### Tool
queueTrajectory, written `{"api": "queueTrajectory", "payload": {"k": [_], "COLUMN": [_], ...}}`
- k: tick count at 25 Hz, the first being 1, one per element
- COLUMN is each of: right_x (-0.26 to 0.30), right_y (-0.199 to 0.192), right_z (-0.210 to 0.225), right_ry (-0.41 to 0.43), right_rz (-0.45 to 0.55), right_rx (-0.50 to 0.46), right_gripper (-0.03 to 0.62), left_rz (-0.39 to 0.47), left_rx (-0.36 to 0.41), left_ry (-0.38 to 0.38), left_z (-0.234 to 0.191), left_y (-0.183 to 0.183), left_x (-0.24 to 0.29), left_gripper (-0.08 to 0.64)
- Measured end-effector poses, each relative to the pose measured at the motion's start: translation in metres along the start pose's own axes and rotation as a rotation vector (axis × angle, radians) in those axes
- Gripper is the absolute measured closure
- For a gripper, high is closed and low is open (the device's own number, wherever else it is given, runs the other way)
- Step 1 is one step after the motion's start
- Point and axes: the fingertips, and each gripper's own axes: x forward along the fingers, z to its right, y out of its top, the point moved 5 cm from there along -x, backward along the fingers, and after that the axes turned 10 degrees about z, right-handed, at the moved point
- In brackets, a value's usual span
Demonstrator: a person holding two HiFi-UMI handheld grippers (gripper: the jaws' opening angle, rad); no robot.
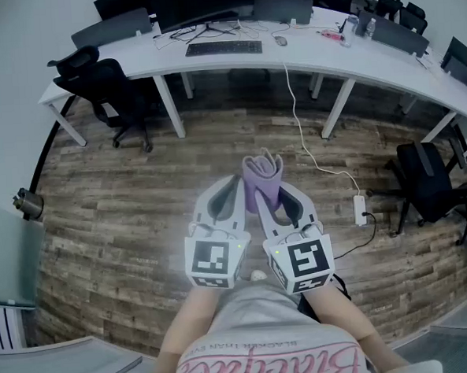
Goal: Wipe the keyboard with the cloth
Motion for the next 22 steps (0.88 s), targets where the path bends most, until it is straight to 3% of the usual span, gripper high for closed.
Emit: {"api": "queueTrajectory", "payload": {"k": [13,22], "right_x": [0.007,0.049], "right_y": [-0.014,-0.024], "right_z": [0.03,0.042], "right_ry": [0.012,0.024], "right_rz": [-0.01,-0.007], "right_rx": [0.023,0.009], "right_gripper": [0.502,0.502], "left_rz": [-0.003,-0.024], "left_rx": [0.022,0.006], "left_ry": [0.055,0.055], "left_z": [0.003,-0.025], "left_y": [-0.003,-0.02], "left_x": [0.022,0.059], "left_gripper": [0.555,0.555]}}
